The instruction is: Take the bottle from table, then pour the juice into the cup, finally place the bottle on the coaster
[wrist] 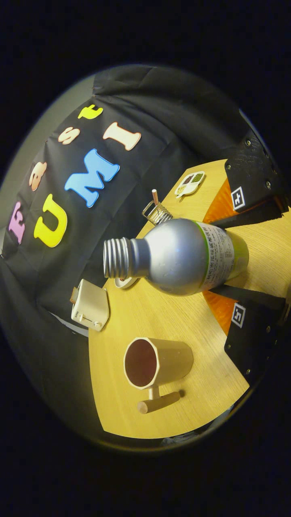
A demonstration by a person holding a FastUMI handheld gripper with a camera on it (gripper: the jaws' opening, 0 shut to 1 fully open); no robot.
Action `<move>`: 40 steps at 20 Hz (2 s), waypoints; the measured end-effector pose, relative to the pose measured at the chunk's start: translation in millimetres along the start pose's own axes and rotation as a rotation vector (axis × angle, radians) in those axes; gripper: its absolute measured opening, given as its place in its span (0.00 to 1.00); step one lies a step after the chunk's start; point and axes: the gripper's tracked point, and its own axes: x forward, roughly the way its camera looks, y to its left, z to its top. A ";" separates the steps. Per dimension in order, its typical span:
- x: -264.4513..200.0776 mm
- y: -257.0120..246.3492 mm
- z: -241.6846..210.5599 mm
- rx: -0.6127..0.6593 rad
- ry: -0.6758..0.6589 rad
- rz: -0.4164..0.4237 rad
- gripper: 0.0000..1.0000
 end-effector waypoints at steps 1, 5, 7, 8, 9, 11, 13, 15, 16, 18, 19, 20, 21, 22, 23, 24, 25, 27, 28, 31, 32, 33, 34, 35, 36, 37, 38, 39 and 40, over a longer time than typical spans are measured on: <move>2.7 -0.7 1.4 -0.023 0.007 -0.001 0.69; 1.2 -1.2 5.0 -0.164 0.026 -0.022 0.69; 1.6 -0.9 4.2 -0.237 0.036 -0.026 0.69; 1.0 -1.1 3.7 -0.263 0.043 -0.028 0.69; 0.5 -1.2 4.1 -0.283 0.050 -0.030 0.69; 1.4 -1.8 4.6 -0.325 0.066 -0.033 0.69; 0.7 -1.2 6.8 -0.381 0.077 -0.036 0.69; 1.2 1.0 10.8 -0.435 0.078 -0.031 0.69; 4.2 0.9 14.6 -0.461 0.077 -0.029 0.69; 10.6 -0.1 20.6 -0.503 0.073 -0.026 0.69; 11.9 0.2 21.9 -0.519 0.073 -0.025 0.69; 11.2 4.0 23.0 -0.534 0.075 -0.024 0.69; 10.1 4.9 24.6 -0.550 0.077 -0.028 0.69; 8.9 5.4 25.2 -0.571 0.082 -0.031 0.69; 9.5 6.4 26.4 -0.594 0.087 -0.034 0.69; 10.3 6.8 27.9 -0.619 0.093 -0.036 0.69; 10.3 7.3 31.4 -0.643 0.095 -0.039 0.69; 12.3 5.4 33.3 -0.690 0.101 -0.048 0.69; 10.7 7.0 34.3 -0.709 0.105 -0.048 0.69; 13.4 9.9 37.9 -0.765 0.113 -0.042 0.69; 13.6 11.3 38.2 -0.785 0.116 -0.037 0.69; 15.5 12.0 39.7 -0.810 0.118 -0.034 0.69; 15.7 12.7 40.6 -0.833 0.120 -0.035 0.69; 15.2 13.2 41.6 -0.853 0.122 -0.035 0.69; 14.4 13.7 43.6 -0.864 0.116 -0.040 0.69; 13.6 14.0 43.2 -0.879 0.128 -0.036 0.69; 16.4 15.5 42.5 -0.895 0.134 -0.036 0.69; 15.9 15.6 43.4 -0.915 0.135 -0.036 0.69; 16.4 16.3 44.8 -0.939 0.139 -0.039 0.69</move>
